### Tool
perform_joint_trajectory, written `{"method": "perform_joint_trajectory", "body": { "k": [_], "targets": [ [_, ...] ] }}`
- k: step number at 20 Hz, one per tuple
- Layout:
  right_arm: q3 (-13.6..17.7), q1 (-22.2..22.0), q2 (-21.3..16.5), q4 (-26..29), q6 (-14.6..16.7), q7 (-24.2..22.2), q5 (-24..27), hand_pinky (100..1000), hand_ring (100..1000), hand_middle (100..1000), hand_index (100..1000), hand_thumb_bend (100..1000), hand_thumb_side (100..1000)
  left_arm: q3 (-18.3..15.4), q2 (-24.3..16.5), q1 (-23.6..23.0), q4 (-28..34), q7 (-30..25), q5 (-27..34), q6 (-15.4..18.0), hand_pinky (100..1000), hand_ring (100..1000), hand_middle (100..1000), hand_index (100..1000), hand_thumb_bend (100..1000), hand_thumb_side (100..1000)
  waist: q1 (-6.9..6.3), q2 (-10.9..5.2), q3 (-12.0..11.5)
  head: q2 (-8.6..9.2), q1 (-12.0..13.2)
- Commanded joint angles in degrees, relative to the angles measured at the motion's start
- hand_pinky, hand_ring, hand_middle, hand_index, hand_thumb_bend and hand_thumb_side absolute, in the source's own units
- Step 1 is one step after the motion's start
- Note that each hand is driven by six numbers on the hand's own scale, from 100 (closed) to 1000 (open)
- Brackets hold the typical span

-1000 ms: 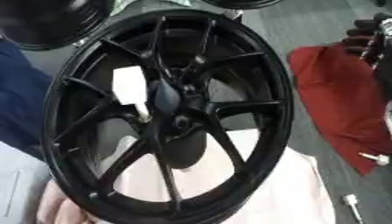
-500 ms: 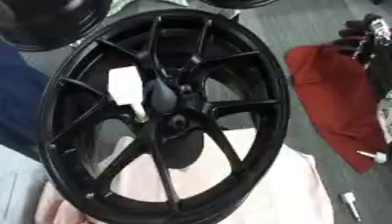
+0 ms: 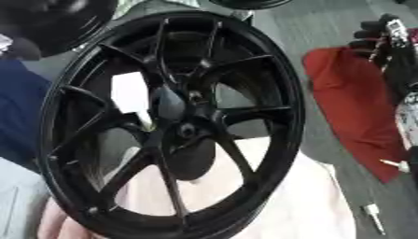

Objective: Pull the pin out of the wheel hub.

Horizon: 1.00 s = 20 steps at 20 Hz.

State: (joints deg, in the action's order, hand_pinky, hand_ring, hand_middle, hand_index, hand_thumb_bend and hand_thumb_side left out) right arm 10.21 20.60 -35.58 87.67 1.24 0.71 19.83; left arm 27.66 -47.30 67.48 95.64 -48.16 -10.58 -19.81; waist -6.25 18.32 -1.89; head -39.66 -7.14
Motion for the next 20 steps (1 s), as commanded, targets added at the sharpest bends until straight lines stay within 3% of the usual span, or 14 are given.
{"method": "perform_joint_trajectory", "body": {
  "k": [1,7,13,20],
  "targets": [
    [0.23,0.41,-1.98,0.25,0.06,-0.30,-0.35,774,721,677,761,100,864,0.56,0.24,1.95,-0.27,-1.20,-0.03,-2.76,789,771,710,831,637,446,0.17,-2.08,-0.06,0.73,0.03],
    [0.28,0.48,-1.85,0.10,0.01,-0.30,-0.25,774,721,677,761,100,863,3.65,2.55,3.70,-0.78,-2.29,1.81,-7.95,784,768,703,833,682,438,-0.12,-2.47,-0.05,-0.17,0.09],
    [0.34,0.43,-1.60,-0.22,-0.12,-0.22,-0.21,773,721,677,761,100,865,5.41,3.93,4.42,0.02,-2.61,5.15,-11.06,771,761,693,825,691,428,-0.38,-2.67,0.14,-0.91,0.30],
    [0.38,0.43,-1.43,-0.29,-0.23,-0.10,-0.18,773,721,677,760,100,868,5.33,2.93,3.50,2.91,1.93,13.17,-13.61,757,753,681,814,692,409,-0.80,-2.58,0.23,-1.31,0.22]
  ]
}}
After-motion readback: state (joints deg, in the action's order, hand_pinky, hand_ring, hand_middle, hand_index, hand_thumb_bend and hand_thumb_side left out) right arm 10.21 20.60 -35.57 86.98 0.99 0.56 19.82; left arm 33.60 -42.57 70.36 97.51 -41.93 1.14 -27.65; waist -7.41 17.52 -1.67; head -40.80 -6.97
